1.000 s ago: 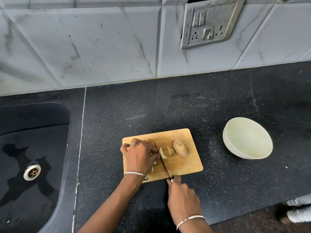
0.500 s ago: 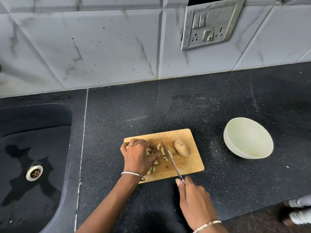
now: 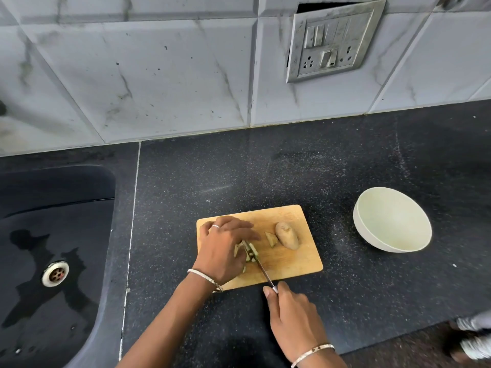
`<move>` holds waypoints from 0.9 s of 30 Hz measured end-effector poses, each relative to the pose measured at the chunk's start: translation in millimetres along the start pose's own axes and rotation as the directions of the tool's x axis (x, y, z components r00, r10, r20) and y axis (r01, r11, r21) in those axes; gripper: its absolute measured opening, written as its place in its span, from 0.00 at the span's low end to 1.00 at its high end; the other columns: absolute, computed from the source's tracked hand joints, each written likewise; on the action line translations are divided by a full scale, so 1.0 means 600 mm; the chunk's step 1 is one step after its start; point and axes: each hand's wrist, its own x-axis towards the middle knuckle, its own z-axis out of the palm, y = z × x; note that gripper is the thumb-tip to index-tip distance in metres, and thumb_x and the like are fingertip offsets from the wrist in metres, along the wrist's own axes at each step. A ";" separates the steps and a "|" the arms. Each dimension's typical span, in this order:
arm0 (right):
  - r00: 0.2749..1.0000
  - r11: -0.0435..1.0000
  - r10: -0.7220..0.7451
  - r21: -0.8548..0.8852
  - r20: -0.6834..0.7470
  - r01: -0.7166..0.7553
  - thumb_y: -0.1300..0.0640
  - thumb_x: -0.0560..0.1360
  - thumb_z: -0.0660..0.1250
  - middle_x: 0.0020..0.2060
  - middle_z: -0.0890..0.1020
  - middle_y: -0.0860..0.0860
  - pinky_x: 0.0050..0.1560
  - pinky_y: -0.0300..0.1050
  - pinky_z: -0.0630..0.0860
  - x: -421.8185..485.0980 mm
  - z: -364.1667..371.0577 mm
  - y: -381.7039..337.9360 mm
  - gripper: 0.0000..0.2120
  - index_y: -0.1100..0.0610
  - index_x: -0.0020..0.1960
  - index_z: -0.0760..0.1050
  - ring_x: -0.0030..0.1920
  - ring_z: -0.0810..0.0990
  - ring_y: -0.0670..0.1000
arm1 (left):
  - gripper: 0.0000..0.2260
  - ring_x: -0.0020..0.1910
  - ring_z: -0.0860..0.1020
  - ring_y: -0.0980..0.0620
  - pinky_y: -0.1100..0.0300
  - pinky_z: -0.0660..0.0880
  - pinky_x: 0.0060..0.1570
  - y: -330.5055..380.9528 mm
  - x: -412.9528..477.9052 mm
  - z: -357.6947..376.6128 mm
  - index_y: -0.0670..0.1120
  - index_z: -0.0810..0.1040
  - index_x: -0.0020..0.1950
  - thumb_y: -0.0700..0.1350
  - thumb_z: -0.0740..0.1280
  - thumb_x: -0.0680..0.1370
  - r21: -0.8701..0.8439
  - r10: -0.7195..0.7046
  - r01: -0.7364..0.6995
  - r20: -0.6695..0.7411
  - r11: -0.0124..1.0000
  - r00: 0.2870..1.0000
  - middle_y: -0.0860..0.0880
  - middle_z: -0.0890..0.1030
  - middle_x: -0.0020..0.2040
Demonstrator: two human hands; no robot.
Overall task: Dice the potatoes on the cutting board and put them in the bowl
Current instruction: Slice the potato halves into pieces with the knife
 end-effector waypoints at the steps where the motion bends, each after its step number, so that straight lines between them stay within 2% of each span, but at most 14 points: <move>1: 1.000 1.000 -0.008 -0.018 -0.013 0.008 0.39 0.81 0.46 0.44 0.80 0.49 0.38 0.49 0.67 0.000 -0.003 0.001 0.15 0.48 0.47 0.62 0.48 0.81 0.57 | 0.19 0.66 0.66 0.58 0.49 0.57 0.62 0.000 0.000 -0.002 0.64 0.78 0.54 0.44 0.66 0.68 0.054 0.064 -0.067 0.066 0.996 0.996 0.67 0.75 0.61; 4: 0.998 0.995 -0.041 -0.090 -0.045 0.037 0.38 0.80 0.46 0.44 0.81 0.50 0.37 0.49 0.67 0.000 -0.020 0.005 0.17 0.48 0.51 0.65 0.47 0.81 0.58 | 0.14 0.70 0.63 0.58 0.46 0.53 0.65 -0.002 0.005 -0.004 0.65 0.79 0.53 0.49 0.66 0.71 0.138 0.152 -0.177 0.173 0.975 0.973 0.69 0.74 0.62; 8: 0.995 0.989 -0.089 -0.120 -0.042 0.083 0.37 0.80 0.46 0.43 0.80 0.49 0.37 0.49 0.67 -0.005 -0.047 0.009 0.17 0.48 0.50 0.65 0.47 0.81 0.58 | 0.10 0.69 0.66 0.58 0.44 0.50 0.67 -0.010 0.015 -0.003 0.63 0.80 0.52 0.52 0.66 0.73 0.169 0.204 -0.234 0.176 0.957 0.963 0.68 0.79 0.55; 11: 0.994 0.989 -0.102 -0.114 -0.028 0.098 0.37 0.80 0.46 0.40 0.79 0.48 0.37 0.48 0.67 -0.014 -0.063 0.016 0.15 0.46 0.46 0.61 0.46 0.81 0.56 | 0.08 0.65 0.71 0.57 0.44 0.51 0.66 -0.019 0.015 0.001 0.61 0.80 0.49 0.53 0.64 0.72 0.200 0.209 -0.236 0.150 0.951 0.966 0.65 0.82 0.49; 13: 0.994 0.988 -0.109 -0.114 -0.026 0.105 0.36 0.80 0.46 0.36 0.74 0.47 0.36 0.48 0.67 -0.022 -0.071 0.022 0.16 0.47 0.44 0.60 0.45 0.80 0.56 | 0.08 0.64 0.72 0.57 0.45 0.51 0.66 -0.025 0.013 0.003 0.60 0.80 0.48 0.52 0.65 0.72 0.220 0.201 -0.228 0.139 0.948 0.970 0.64 0.82 0.47; 15: 0.994 0.987 -0.106 -0.119 -0.019 0.103 0.35 0.79 0.46 0.34 0.71 0.47 0.36 0.48 0.67 -0.028 -0.079 0.027 0.17 0.47 0.44 0.60 0.45 0.80 0.55 | 0.08 0.65 0.71 0.58 0.45 0.50 0.66 -0.027 0.012 0.001 0.60 0.80 0.50 0.53 0.65 0.72 0.234 0.183 -0.213 0.142 0.949 0.973 0.62 0.82 0.49; 19: 0.998 0.994 -0.067 -0.093 -0.013 0.065 0.31 0.77 0.48 0.35 0.73 0.47 0.42 0.51 0.75 -0.038 -0.095 0.050 0.19 0.46 0.44 0.60 0.45 0.79 0.56 | 0.08 0.66 0.71 0.59 0.45 0.50 0.67 -0.030 0.012 -0.005 0.60 0.80 0.51 0.56 0.64 0.74 0.225 0.147 -0.172 0.123 0.959 0.981 0.62 0.82 0.51; 21: 0.997 0.996 -0.063 -0.062 -0.035 0.060 0.30 0.76 0.49 0.33 0.74 0.47 0.42 0.51 0.76 -0.038 -0.101 0.069 0.20 0.46 0.42 0.60 0.41 0.78 0.55 | 0.10 0.64 0.72 0.58 0.45 0.51 0.65 -0.034 0.012 -0.006 0.60 0.80 0.50 0.59 0.63 0.75 0.211 0.133 -0.149 0.090 0.966 0.987 0.61 0.82 0.51; 24: 0.995 0.998 -0.058 -0.016 -0.083 0.057 0.31 0.76 0.50 0.30 0.73 0.47 0.41 0.48 0.74 -0.033 -0.107 0.091 0.20 0.48 0.41 0.61 0.34 0.73 0.51 | 0.19 0.61 0.75 0.58 0.45 0.54 0.63 -0.042 0.012 -0.004 0.58 0.81 0.48 0.66 0.55 0.74 0.214 0.127 -0.133 0.041 0.968 0.991 0.61 0.82 0.47; 27: 0.989 0.999 -0.032 0.039 -0.142 0.038 0.32 0.76 0.51 0.29 0.73 0.48 0.40 0.48 0.74 -0.028 -0.107 0.098 0.21 0.49 0.40 0.62 0.33 0.75 0.52 | 0.23 0.59 0.75 0.59 0.47 0.56 0.63 -0.039 0.013 -0.002 0.57 0.81 0.45 0.69 0.53 0.74 0.208 0.119 -0.113 -0.016 0.972 0.993 0.61 0.82 0.45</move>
